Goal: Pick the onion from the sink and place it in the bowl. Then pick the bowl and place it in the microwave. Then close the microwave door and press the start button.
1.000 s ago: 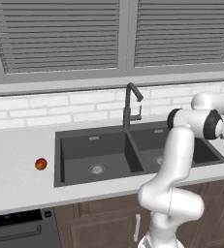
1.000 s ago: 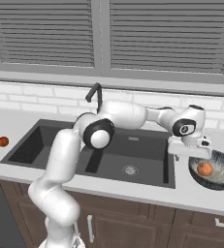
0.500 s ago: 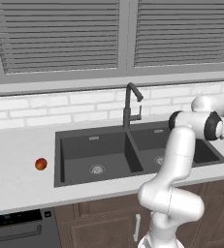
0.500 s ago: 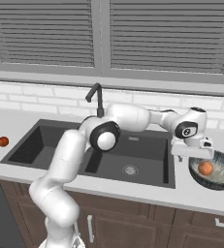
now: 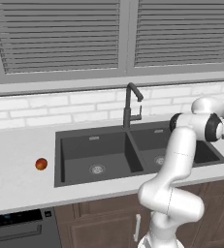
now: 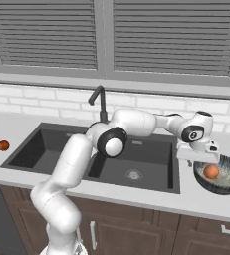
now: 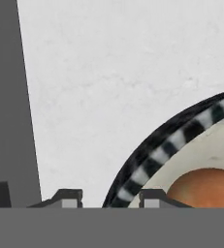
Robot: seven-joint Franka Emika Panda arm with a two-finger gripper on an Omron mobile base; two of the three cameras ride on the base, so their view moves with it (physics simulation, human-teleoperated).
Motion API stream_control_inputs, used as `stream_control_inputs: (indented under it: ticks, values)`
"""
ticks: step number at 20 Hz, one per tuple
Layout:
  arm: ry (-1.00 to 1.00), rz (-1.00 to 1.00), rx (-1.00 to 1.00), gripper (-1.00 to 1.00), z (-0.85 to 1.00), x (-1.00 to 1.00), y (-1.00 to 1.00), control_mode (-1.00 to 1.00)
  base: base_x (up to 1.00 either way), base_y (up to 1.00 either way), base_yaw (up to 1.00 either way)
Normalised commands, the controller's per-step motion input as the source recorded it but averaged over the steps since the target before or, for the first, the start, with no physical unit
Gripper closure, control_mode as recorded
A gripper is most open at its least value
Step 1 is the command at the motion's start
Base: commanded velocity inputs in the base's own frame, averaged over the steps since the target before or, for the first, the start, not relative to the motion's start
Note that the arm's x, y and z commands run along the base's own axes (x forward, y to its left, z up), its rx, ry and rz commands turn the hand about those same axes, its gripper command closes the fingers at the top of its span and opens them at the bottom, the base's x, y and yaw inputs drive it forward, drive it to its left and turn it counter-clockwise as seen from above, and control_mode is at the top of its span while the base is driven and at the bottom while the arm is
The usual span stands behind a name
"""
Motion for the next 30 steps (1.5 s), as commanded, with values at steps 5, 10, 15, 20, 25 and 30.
stream_control_inputs:
  ticks: [5,10,15,20,25,30]
  values:
    - [0.02,0.00,0.00,1.00,-0.15,-0.39,0.00,-1.00,0.00,0.00,0.00]
    - [-0.28,0.05,-0.11,1.00,0.00,-0.84,0.25,-1.00,0.00,0.00,0.00]
    - [-0.50,0.11,-0.23,1.00,0.00,-0.70,0.68,-1.00,0.00,0.00,0.00]
    - [-0.25,0.18,-0.30,1.00,0.00,-0.18,0.69,-1.00,0.00,0.00,0.00]
    - [0.18,0.08,-0.39,1.00,0.45,-0.09,0.58,-1.00,0.00,0.00,0.00]
    - [0.46,0.10,-0.43,1.00,0.73,-0.12,0.44,-1.00,0.00,0.00,0.00]
